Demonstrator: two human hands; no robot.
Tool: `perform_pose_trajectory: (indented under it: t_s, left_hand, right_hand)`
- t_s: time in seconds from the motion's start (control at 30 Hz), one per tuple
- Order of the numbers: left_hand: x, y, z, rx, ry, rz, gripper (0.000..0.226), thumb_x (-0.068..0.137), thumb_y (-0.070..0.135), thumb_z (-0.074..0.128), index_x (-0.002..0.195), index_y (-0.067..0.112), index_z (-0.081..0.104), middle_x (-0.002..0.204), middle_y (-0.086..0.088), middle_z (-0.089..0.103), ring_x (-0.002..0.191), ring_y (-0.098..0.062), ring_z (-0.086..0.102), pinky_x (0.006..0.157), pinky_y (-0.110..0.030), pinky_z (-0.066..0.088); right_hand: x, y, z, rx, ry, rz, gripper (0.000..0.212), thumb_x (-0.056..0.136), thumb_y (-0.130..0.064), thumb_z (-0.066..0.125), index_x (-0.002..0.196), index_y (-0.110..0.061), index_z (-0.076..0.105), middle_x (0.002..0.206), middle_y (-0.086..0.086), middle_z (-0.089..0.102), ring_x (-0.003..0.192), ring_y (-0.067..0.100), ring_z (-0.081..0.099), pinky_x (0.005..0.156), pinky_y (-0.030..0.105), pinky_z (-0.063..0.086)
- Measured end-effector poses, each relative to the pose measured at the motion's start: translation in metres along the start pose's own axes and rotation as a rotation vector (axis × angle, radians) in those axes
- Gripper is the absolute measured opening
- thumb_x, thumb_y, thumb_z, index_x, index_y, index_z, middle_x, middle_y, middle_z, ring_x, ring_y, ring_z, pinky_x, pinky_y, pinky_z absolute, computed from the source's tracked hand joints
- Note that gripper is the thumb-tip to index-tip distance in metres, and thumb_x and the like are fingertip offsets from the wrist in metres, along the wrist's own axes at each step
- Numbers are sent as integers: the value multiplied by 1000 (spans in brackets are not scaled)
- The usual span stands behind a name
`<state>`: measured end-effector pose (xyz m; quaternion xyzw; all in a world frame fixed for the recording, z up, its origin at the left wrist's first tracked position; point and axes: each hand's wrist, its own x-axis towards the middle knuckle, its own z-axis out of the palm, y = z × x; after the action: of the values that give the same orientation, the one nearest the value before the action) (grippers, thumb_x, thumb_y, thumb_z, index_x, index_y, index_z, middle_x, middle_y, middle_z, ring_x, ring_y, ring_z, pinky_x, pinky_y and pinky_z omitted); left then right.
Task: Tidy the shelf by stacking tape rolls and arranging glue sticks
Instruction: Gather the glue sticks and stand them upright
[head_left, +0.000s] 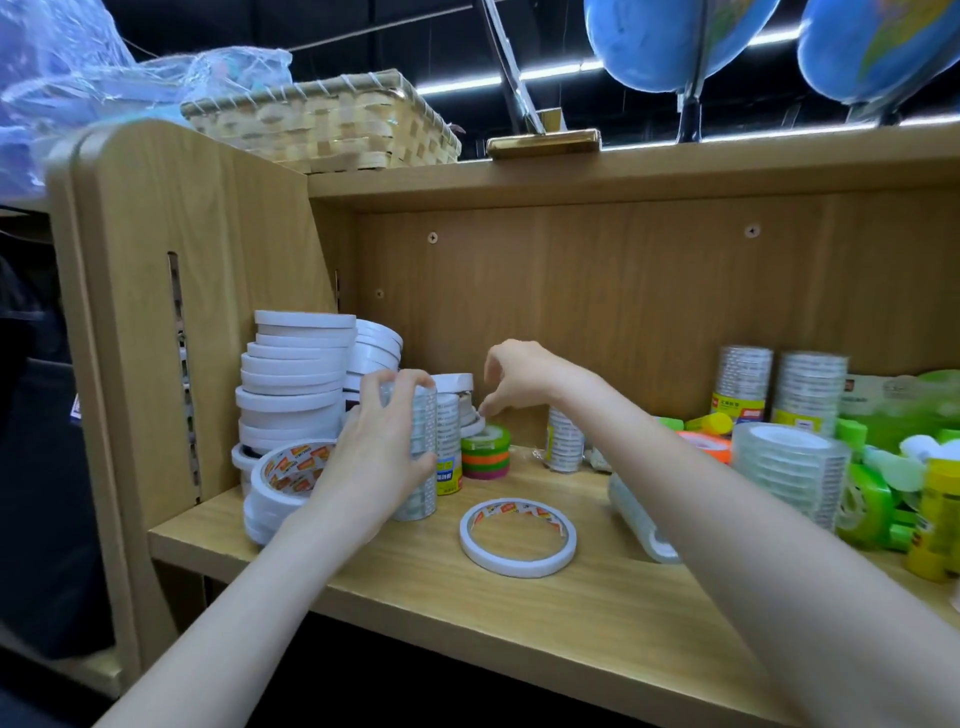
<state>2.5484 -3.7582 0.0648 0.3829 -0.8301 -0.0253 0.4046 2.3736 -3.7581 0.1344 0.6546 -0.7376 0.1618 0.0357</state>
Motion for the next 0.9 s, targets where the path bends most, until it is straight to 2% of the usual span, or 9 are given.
perform_pose_trajectory:
  t_s: [0.13, 0.27, 0.4, 0.5, 0.6, 0.7, 0.77, 0.83, 0.9]
  left_hand:
    - [1, 0, -1, -28, -9, -9, 56, 78, 13, 68, 122, 27, 36, 131, -2, 27, 95, -26, 53, 74, -32, 42]
    - [1, 2, -4, -47, -38, -28, 57, 78, 13, 69, 122, 28, 36, 131, -2, 26, 101, -26, 52, 82, -33, 43]
    - [2, 2, -5, -49, -43, -26, 57, 78, 13, 70, 122, 28, 36, 131, -2, 26, 102, -26, 51, 83, -33, 42]
    - [2, 2, -5, -44, -46, -26, 57, 79, 14, 70, 122, 28, 36, 132, -1, 25, 102, -24, 51, 82, -30, 41]
    - [2, 2, -4, -38, -35, -13, 57, 79, 14, 70, 122, 29, 35, 133, -1, 25, 101, -23, 51, 78, -28, 39]
    - [2, 1, -5, -44, -33, -7, 58, 78, 14, 71, 122, 28, 36, 132, -1, 26, 101, -23, 51, 76, -27, 39]
    - [2, 0, -5, -52, -33, -2, 58, 77, 14, 71, 122, 28, 37, 132, -1, 27, 102, -22, 51, 80, -27, 40]
    - [3, -1, -5, -62, -35, -2, 58, 77, 14, 71, 122, 28, 37, 131, 0, 28, 103, -21, 50, 82, -27, 39]
    - [4, -2, -5, -70, -43, -12, 58, 77, 13, 71, 122, 28, 37, 132, 0, 27, 106, -20, 48, 82, -25, 37]
  right_hand:
    - [-15, -1, 32, 57, -142, 88, 81, 75, -29, 76, 137, -6, 28, 132, 11, 47, 116, 27, 50, 82, 31, 45]
    - [-17, -6, 41, 124, -104, 80, 71, 77, -22, 72, 132, -6, 31, 127, 11, 49, 102, 22, 50, 74, 29, 43]
    - [-33, -5, 6, -319, -281, 27, 64, 79, -26, 72, 131, -10, 39, 128, 7, 50, 110, 24, 52, 80, 31, 47]
    - [-38, 1, -9, -570, -416, 36, 67, 76, -43, 72, 129, -10, 48, 127, 4, 53, 111, 26, 54, 83, 35, 50]
    - [-29, 4, -8, -416, -246, 19, 64, 76, -47, 70, 125, -10, 50, 118, 4, 58, 104, 26, 57, 82, 35, 49]
    - [-10, 8, 12, -44, -56, -72, 95, 74, -30, 77, 146, -19, 17, 142, 9, 37, 127, 28, 42, 97, 36, 42]
    - [2, 8, 30, 73, -65, -151, 114, 69, -18, 81, 148, -28, -1, 151, 8, 17, 135, 28, 31, 105, 40, 37]
    - [15, 11, 45, 88, -52, -202, 117, 67, -10, 80, 148, -31, -2, 151, 5, 15, 133, 28, 34, 104, 43, 38]
    - [24, 15, 52, 52, 23, -266, 105, 70, -9, 76, 146, -28, 7, 143, 6, 28, 122, 27, 44, 97, 40, 43]
